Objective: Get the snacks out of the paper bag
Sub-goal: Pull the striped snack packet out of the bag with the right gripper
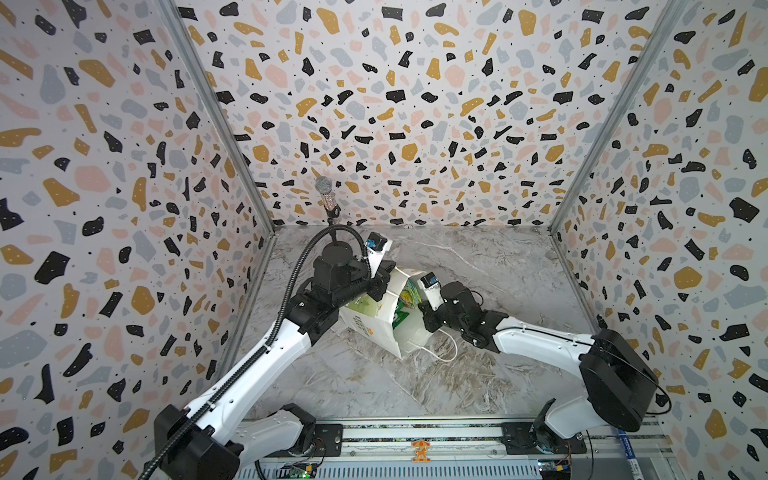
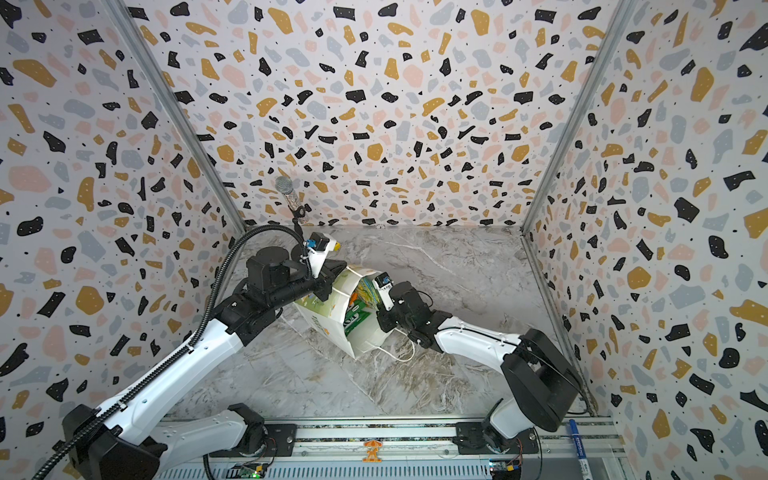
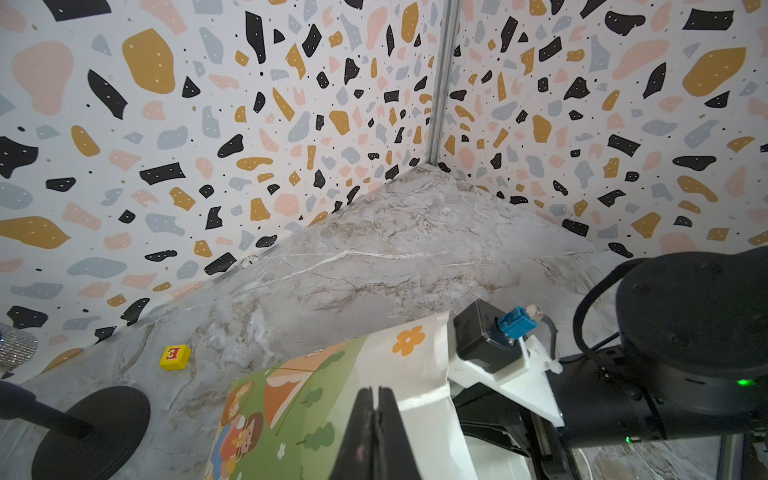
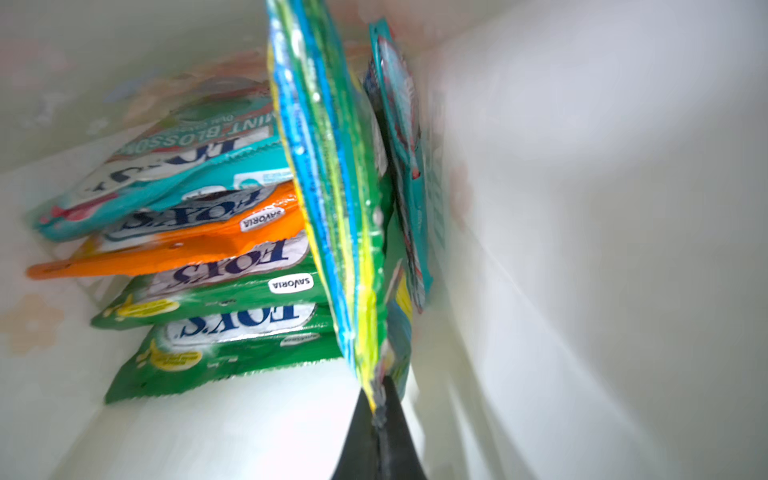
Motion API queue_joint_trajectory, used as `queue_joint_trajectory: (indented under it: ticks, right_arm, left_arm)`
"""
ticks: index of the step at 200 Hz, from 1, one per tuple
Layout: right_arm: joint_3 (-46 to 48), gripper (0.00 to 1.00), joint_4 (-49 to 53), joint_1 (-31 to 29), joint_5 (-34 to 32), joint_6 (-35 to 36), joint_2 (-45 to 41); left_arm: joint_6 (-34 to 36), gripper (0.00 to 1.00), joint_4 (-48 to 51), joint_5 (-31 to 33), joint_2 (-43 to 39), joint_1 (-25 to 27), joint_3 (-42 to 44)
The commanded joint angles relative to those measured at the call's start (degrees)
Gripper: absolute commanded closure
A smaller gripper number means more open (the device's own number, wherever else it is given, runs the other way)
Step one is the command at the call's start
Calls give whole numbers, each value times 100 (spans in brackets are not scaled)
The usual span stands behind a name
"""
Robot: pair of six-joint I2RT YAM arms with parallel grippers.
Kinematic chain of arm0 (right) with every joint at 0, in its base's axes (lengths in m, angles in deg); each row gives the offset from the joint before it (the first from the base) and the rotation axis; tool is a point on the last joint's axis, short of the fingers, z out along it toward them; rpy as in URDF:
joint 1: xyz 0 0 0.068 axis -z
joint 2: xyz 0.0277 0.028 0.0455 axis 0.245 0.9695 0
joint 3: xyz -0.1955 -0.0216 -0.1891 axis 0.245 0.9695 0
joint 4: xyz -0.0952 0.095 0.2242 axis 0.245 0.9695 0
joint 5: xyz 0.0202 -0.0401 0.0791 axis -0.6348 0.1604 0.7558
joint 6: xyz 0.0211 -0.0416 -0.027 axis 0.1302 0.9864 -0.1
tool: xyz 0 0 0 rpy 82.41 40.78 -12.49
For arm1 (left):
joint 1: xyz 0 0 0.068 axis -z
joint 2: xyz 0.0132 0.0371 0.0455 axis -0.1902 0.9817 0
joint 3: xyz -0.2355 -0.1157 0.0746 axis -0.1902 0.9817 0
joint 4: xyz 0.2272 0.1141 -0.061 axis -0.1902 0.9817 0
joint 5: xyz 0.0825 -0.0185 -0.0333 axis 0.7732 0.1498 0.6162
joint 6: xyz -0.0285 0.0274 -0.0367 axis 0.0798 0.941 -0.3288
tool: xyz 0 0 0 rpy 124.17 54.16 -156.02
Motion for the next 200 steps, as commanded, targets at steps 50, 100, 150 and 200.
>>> queue_joint_trajectory:
  ticks: [50, 100, 150, 200]
  right_arm:
    - [338, 100, 497, -66, 37, 39, -1310]
    - [195, 100, 1023, -201, -146, 99, -1962]
    - [-83, 100, 1484, -299, -459, 160, -2455]
    - [-347, 100, 1730, -316, -977, 234, -2988]
  left_arm:
    - [62, 100, -160, 189, -454, 32, 355]
    - [73, 100, -452, 809, -890, 32, 744]
    - [212, 100, -413, 504, -870, 36, 758]
    - [322, 100, -386, -346, -839, 34, 749]
